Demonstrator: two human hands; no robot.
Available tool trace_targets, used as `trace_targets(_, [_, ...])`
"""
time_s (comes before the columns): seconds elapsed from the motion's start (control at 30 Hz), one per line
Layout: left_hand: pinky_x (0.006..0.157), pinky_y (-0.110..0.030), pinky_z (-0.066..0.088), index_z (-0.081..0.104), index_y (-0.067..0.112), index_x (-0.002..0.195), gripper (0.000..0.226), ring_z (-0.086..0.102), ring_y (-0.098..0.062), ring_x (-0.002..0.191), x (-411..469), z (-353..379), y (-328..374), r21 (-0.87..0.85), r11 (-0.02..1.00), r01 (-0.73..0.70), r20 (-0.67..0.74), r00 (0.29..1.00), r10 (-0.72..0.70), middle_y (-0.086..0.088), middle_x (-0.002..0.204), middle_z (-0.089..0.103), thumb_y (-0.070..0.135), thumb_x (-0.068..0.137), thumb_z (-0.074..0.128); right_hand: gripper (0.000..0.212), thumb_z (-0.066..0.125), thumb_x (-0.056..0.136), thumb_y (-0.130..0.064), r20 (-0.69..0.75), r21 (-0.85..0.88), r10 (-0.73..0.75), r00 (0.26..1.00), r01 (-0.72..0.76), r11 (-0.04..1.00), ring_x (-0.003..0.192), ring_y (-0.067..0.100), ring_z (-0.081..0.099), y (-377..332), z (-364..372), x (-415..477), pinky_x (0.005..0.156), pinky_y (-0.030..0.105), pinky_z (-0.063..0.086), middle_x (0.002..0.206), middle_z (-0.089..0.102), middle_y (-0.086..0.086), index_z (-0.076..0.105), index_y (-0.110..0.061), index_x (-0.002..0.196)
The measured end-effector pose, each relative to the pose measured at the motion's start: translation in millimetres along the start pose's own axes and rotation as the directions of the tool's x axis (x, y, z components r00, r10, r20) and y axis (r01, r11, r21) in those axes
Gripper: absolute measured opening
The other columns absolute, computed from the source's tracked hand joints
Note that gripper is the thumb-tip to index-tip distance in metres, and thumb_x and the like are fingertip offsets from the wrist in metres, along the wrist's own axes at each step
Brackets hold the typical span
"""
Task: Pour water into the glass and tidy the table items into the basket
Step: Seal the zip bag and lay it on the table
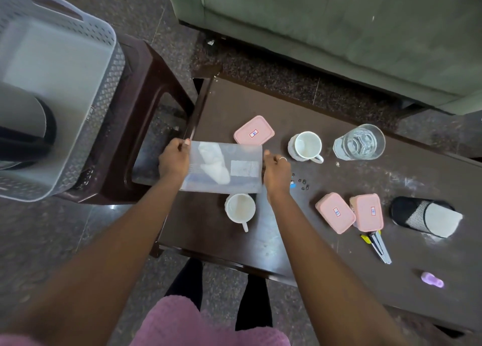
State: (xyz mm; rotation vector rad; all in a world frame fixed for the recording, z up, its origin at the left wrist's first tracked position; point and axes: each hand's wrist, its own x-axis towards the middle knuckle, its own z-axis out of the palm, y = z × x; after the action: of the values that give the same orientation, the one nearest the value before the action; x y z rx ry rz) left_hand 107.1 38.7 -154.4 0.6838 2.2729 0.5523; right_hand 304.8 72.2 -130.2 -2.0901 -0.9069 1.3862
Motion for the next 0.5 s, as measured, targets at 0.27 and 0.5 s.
trace_targets(0.27, [0.096, -0.040, 0.040, 0.047, 0.007, 0.127, 0.042, 0.049, -0.039, 0.117, 3.4, 33.6, 23.1, 0.139, 0.982, -0.126, 0.142, 0.984, 0.106, -0.024, 0.126, 0.052, 0.034, 0.095, 0.045, 0.034, 0.067, 0.080, -0.010, 0.162, -0.320, 0.102, 0.982, -0.046, 0.946, 0.104, 0.030, 0.060, 10.1, -7.3, 12.3, 0.089, 0.044, 0.051, 0.115, 0.062, 0.014, 0.054, -0.002, 0.111])
trace_targets(0.5, [0.101, -0.031, 0.033, 0.031, 0.005, 0.138, 0.046, 0.045, -0.032, 0.120, 0.2, 47.1, 12.9, 0.332, 0.891, -0.311, 0.143, 0.950, 0.278, -0.022, 0.134, 0.043, 0.016, 0.096, 0.046, 0.033, 0.058, 0.087, -0.008, 0.105, -0.565, 0.118, 0.988, -0.038, 0.824, 0.112, 0.034, 0.056, 11.0, -2.4, 21.6, 0.083, 0.034, 0.046, 0.122, 0.057, 0.020, 0.048, 0.003, 0.116])
